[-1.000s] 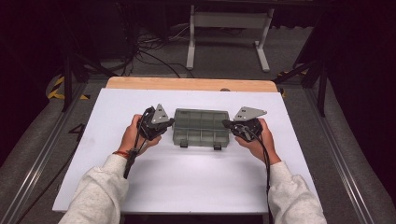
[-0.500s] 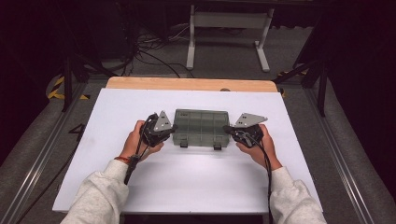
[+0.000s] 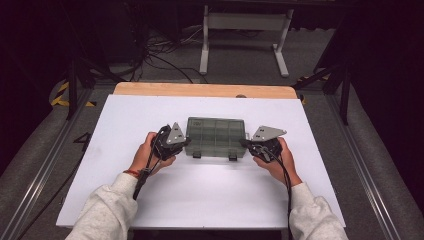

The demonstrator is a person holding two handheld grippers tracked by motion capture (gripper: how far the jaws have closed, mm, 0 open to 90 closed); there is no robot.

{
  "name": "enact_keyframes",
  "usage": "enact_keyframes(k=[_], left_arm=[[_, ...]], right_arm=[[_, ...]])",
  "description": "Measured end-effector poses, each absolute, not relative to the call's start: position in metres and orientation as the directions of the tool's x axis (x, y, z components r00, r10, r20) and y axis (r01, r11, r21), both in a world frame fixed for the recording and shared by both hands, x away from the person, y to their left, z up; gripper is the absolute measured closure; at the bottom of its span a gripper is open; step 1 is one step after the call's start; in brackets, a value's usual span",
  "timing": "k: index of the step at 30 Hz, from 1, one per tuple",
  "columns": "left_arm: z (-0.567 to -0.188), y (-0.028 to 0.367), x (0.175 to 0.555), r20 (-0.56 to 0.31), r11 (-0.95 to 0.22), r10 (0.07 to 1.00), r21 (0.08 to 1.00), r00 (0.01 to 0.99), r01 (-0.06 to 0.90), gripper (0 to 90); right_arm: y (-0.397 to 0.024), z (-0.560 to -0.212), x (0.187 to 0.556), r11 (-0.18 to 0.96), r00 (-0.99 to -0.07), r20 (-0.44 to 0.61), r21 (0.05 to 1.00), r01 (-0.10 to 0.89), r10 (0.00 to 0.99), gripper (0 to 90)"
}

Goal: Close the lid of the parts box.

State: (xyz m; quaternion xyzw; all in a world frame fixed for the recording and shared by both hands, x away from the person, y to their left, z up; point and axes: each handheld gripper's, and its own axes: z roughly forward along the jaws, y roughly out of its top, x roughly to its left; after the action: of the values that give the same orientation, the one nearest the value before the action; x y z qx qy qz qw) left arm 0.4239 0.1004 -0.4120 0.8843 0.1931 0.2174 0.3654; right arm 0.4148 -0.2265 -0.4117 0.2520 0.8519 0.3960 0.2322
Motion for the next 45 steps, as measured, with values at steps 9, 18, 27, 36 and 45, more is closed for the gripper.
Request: enact_keyframes(k=[9, 18, 27, 36, 45], left_arm=[[-0.417, 0.099, 0.424, 0.235, -0.645, 0.51, 0.741, 0.827, 0.187, 87.6], [-0.425, 0.099, 0.423, 0.212, -0.635, 0.512, 0.746, 0.832, 0.201, 88.3], [-0.427, 0.101, 0.423, 0.21, -0.62, 0.513, 0.761, 0.832, 0.191, 88.3], [-0.426, 0.101, 0.422, 0.219, -0.607, 0.505, 0.778, 0.835, 0.163, 86.7], [-0.422, 0.11, 0.415, 0.206, -0.556, 0.528, 0.817, 0.824, 0.152, 84.4]], right_arm=[[-0.227, -0.417, 0.415, 0.556, -0.764, -0.191, 0.793, 0.249, 0.616, 90.0], [-0.227, -0.423, 0.413, 0.549, -0.758, -0.19, 0.797, 0.251, 0.623, 90.0], [-0.227, -0.426, 0.411, 0.53, -0.751, -0.187, 0.812, 0.244, 0.633, 90.0], [-0.229, -0.425, 0.407, 0.51, -0.745, -0.198, 0.833, 0.215, 0.637, 90.0], [-0.231, -0.416, 0.398, 0.459, -0.759, -0.182, 0.872, 0.169, 0.625, 86.5]])
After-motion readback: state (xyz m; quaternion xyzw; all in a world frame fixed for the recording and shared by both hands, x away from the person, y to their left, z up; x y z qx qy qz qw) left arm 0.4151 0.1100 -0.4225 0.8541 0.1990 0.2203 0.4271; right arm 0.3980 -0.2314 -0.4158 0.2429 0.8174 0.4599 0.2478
